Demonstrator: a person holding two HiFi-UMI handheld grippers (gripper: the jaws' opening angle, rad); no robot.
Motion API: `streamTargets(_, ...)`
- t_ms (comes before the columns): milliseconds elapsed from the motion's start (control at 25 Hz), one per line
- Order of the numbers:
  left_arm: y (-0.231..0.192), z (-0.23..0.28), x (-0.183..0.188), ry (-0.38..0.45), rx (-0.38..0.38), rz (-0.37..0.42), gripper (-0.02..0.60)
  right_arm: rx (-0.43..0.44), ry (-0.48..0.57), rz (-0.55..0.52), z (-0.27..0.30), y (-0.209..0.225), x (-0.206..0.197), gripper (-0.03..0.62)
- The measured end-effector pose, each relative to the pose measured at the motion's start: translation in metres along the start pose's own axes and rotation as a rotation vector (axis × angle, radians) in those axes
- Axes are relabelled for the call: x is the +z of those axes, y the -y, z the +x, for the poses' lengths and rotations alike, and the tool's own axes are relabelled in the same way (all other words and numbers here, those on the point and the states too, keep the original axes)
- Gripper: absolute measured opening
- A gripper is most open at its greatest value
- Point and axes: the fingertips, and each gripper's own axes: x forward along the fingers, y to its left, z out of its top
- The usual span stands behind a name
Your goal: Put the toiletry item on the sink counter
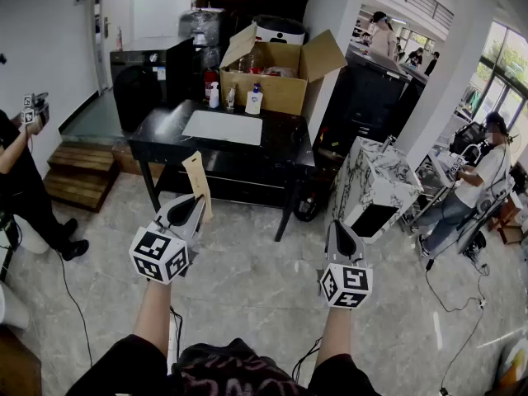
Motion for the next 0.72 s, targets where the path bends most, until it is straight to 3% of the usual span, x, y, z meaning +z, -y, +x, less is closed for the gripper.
streamTargets(720, 0.016, 0.000, -0.010, -0.032, -0.022, -0.034, 0.008, 0.007, -0.006, 0.026, -0.012, 0.004, -0.001, 0.012)
